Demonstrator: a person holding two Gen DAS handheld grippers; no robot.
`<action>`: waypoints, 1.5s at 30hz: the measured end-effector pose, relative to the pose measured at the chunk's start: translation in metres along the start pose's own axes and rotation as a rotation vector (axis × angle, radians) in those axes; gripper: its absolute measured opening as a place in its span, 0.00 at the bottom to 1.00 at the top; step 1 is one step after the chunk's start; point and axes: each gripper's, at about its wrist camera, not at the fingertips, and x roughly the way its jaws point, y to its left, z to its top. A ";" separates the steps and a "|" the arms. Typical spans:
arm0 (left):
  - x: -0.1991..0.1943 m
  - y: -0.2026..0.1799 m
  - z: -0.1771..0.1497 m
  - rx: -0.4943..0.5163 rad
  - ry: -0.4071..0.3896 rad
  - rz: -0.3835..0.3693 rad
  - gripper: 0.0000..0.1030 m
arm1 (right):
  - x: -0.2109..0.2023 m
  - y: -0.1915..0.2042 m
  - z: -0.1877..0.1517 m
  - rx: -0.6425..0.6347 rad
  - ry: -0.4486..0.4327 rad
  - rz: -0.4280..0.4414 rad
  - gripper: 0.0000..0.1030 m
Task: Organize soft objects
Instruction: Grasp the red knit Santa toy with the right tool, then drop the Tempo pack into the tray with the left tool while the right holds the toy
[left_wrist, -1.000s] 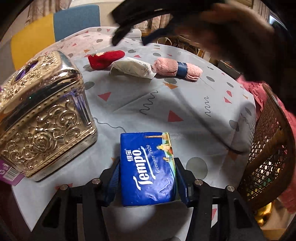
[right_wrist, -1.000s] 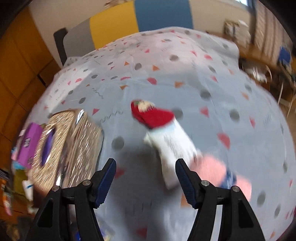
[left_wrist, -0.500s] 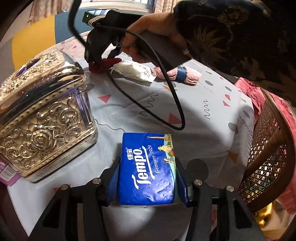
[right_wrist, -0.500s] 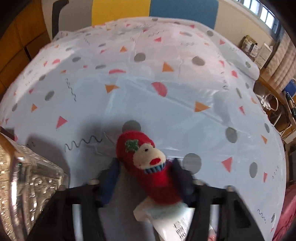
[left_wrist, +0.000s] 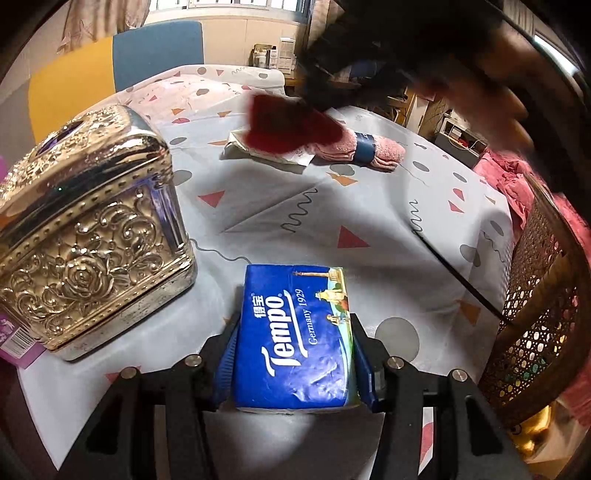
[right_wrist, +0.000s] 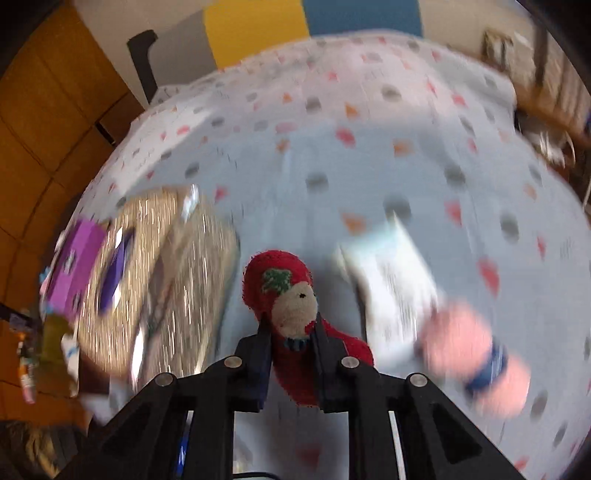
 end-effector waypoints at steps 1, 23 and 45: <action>0.001 -0.001 0.000 0.001 0.000 0.003 0.52 | 0.002 -0.006 -0.010 0.017 0.027 -0.005 0.17; -0.044 -0.016 0.056 -0.002 -0.098 0.106 0.50 | 0.024 -0.098 -0.050 0.487 0.123 0.025 0.19; -0.111 0.035 0.111 -0.112 -0.262 0.177 0.51 | 0.016 -0.102 -0.053 0.488 0.092 0.041 0.19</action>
